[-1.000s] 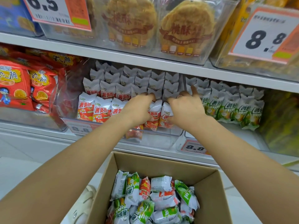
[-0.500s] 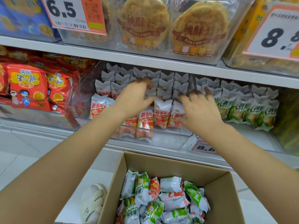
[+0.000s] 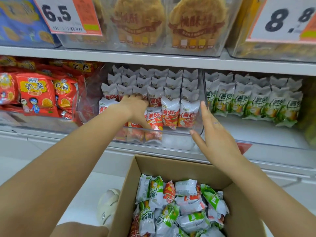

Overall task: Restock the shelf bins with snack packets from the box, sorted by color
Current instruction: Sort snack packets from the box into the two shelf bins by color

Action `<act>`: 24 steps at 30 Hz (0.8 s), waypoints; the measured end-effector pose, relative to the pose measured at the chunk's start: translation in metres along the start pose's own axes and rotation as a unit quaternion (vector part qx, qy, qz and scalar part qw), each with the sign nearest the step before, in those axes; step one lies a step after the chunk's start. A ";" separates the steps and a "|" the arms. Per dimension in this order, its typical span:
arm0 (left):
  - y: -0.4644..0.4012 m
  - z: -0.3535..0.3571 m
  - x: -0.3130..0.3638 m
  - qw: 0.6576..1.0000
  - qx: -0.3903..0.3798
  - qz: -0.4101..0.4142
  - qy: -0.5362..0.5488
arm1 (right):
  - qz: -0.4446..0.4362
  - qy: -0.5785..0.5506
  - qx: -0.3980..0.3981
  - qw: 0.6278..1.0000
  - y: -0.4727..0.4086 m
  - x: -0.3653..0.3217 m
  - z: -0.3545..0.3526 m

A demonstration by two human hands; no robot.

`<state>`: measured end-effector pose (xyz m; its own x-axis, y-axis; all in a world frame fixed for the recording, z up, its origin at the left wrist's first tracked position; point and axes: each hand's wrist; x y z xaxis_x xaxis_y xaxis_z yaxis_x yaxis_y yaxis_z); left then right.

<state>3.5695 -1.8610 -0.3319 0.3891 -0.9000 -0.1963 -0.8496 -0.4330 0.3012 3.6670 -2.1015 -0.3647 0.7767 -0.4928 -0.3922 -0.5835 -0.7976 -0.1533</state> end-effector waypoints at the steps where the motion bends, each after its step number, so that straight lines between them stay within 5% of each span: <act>1: -0.001 -0.001 0.000 1.000 -0.006 -0.001 0.008 | 0.003 0.009 0.002 1.000 0.000 0.000 0.001; 9: 0.008 0.013 0.007 0.992 0.101 -0.012 0.071 | 0.008 0.024 0.001 1.000 0.000 -0.004 0.003; 17: 0.003 0.014 0.007 0.968 0.249 -0.017 -0.029 | 0.021 0.037 0.000 0.999 0.001 -0.008 0.002; 21: 0.001 0.017 0.005 0.969 0.247 -0.017 -0.019 | 0.021 0.051 0.003 0.998 -0.001 -0.010 0.004; 24: 0.005 0.006 -0.013 0.969 0.215 -0.021 0.120 | 0.022 0.061 0.005 0.998 -0.001 -0.010 0.004</act>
<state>3.5577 -1.8517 -0.3337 0.4552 -0.8896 0.0387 -0.8805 -0.4561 -0.1287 3.6590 -2.0947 -0.3647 0.7733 -0.5657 -0.2863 -0.6189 -0.7717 -0.1469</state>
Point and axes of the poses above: each hand's wrist, its own y-axis away from the middle knuckle, its own z-axis out of the palm, x = y × z, and after that the axes turned 4 degrees about z, right-handed
